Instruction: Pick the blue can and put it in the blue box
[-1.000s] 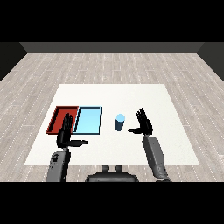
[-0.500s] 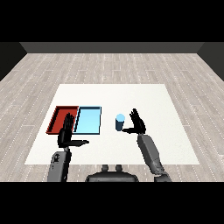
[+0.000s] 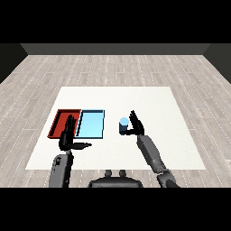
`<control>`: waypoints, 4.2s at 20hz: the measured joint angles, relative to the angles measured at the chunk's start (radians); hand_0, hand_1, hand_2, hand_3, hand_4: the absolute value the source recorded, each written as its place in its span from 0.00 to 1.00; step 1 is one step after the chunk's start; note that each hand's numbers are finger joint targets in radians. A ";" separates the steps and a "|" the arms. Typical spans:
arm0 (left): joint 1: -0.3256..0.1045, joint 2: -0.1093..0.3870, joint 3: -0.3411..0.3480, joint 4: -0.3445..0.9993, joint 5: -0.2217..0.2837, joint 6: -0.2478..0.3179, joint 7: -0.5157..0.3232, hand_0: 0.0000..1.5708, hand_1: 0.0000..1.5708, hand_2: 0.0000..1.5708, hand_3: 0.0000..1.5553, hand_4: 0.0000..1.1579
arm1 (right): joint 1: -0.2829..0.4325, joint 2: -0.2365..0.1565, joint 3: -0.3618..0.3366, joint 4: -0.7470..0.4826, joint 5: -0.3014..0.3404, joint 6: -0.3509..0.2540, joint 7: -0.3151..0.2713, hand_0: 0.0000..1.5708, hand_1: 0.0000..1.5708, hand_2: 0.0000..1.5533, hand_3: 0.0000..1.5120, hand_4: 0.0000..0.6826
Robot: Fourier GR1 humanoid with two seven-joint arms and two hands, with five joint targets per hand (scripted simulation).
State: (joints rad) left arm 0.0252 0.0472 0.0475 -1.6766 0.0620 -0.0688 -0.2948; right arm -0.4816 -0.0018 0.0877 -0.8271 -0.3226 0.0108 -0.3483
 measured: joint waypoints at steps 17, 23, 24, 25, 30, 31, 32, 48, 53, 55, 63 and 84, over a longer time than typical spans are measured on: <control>0.035 0.001 0.011 -0.034 0.031 -0.022 0.011 0.00 0.00 0.00 0.00 0.00 | -0.186 0.001 0.199 0.262 -0.196 -0.095 -0.099 0.00 0.00 0.00 0.00 0.00; 0.025 -0.003 0.017 -0.024 0.034 -0.017 0.009 0.00 0.00 0.00 0.00 0.00 | -0.249 0.001 0.282 0.352 -0.291 -0.106 -0.129 0.00 0.00 0.00 0.00 0.00; 0.028 -0.008 0.012 -0.025 0.030 -0.015 0.006 0.00 0.00 0.00 0.00 0.00 | -0.254 0.001 0.297 0.360 -0.305 -0.112 -0.131 0.00 0.00 0.00 0.00 0.00; 0.032 -0.003 0.019 -0.025 0.038 -0.022 0.001 0.00 0.00 0.00 0.00 0.00 | -0.265 0.001 0.303 0.378 -0.314 -0.103 -0.132 0.00 0.00 0.00 0.00 0.00; 0.029 0.009 0.034 -0.049 0.054 -0.025 0.028 0.00 0.00 0.00 0.00 0.00 | -0.286 0.001 0.358 0.400 -0.388 -0.140 -0.128 0.35 0.35 0.46 0.41 0.00; 0.030 0.009 0.037 -0.046 0.055 -0.026 0.022 0.00 0.00 0.00 0.00 0.00 | -0.283 0.001 0.368 0.394 -0.398 -0.175 -0.119 0.89 0.89 0.91 0.89 0.63; 0.023 0.006 0.036 -0.047 0.052 -0.019 0.029 0.00 0.00 0.00 0.00 0.00 | -0.297 0.001 0.378 0.408 -0.402 -0.210 -0.104 1.00 1.00 1.00 1.00 0.79; 0.023 0.002 0.029 -0.027 0.047 -0.026 0.014 0.00 0.00 0.00 0.00 0.00 | -0.388 0.001 0.537 0.501 -0.317 -0.427 -0.013 0.95 0.95 0.95 0.93 0.83; 0.015 -0.018 -0.014 -0.026 0.009 -0.009 0.030 0.00 0.00 0.00 0.00 0.00 | -0.366 -0.046 0.539 0.364 -0.264 -0.426 -0.014 0.97 0.97 0.95 0.93 0.83; 0.006 -0.018 -0.023 -0.013 0.004 -0.014 0.033 0.00 0.00 0.00 0.00 0.00 | -0.337 -0.083 0.545 0.276 -0.238 -0.432 0.007 0.98 0.98 0.95 0.93 0.85; -0.064 -0.040 -0.145 -0.016 -0.049 0.049 0.112 0.00 0.00 0.00 0.00 0.00 | -0.192 -0.254 0.552 -0.122 -0.161 -0.497 0.095 0.96 0.96 0.95 0.92 0.85; -0.224 -0.047 -0.363 0.130 -0.015 0.234 0.169 0.00 0.00 0.00 0.00 0.00 | -0.081 -0.212 0.423 -0.567 0.186 -0.512 0.374 0.93 0.93 0.93 0.91 0.85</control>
State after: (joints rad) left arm -0.1985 0.0002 -0.3159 -1.5468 0.0474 0.1649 -0.1262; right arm -0.5625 -0.2135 0.5107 -1.3941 -0.1363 -0.5016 0.0254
